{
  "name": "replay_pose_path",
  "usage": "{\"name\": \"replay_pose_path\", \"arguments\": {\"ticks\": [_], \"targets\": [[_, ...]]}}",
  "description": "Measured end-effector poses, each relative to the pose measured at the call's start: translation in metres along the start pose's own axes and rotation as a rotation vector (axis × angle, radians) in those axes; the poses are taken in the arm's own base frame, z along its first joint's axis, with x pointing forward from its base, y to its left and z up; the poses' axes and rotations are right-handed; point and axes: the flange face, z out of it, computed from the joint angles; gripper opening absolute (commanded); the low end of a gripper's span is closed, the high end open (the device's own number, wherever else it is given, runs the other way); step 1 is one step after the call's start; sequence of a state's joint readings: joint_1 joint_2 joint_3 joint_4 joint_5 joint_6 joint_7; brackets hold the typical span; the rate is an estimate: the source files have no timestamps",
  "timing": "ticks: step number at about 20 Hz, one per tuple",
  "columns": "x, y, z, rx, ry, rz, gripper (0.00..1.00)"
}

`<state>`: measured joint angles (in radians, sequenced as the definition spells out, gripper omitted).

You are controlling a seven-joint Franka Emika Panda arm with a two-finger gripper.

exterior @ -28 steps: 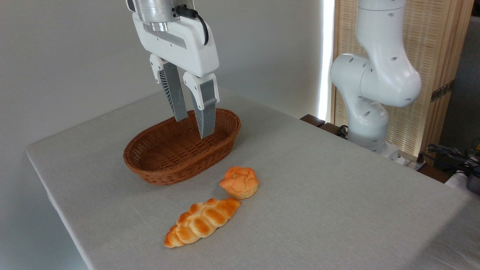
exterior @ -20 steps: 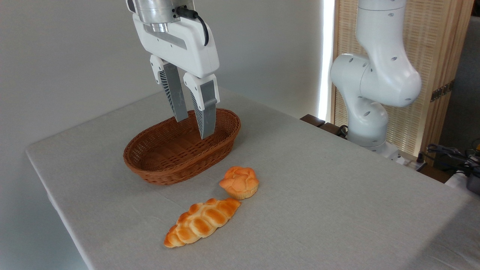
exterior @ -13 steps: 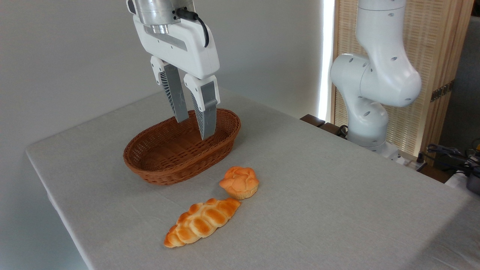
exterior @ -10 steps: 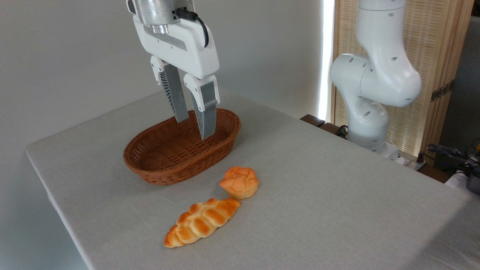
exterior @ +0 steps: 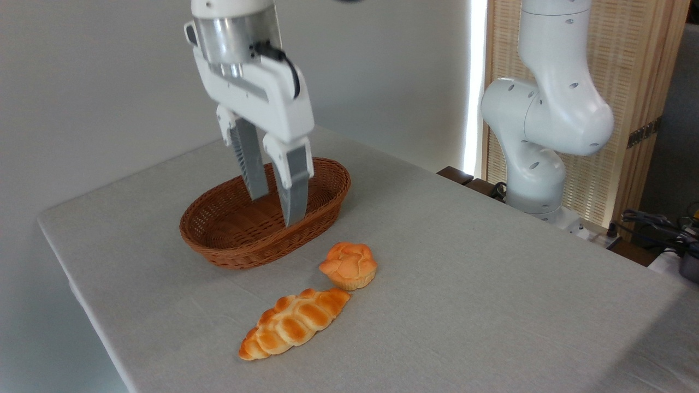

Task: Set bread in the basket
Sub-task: 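Move the open gripper down over the braided bread loaf, then lower the gripper around the braided loaf and close on it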

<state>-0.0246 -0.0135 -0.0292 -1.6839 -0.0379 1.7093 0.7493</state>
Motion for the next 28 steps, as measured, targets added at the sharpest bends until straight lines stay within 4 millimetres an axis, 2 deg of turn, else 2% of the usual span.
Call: {"name": "replay_pose_path", "arguments": {"ticks": [4, 6, 8, 15, 18, 28], "targets": [[-0.001, -0.007, 0.035, 0.034, 0.034, -0.004, 1.0], [-0.004, -0.008, 0.066, 0.053, 0.052, 0.002, 1.0], [-0.008, -0.008, 0.088, 0.061, 0.059, 0.003, 1.0], [-0.024, -0.007, 0.146, 0.098, 0.086, 0.028, 1.0], [-0.029, -0.006, 0.156, 0.09, 0.076, 0.035, 1.0], [-0.031, -0.005, 0.168, 0.073, 0.058, 0.049, 1.0]]}}
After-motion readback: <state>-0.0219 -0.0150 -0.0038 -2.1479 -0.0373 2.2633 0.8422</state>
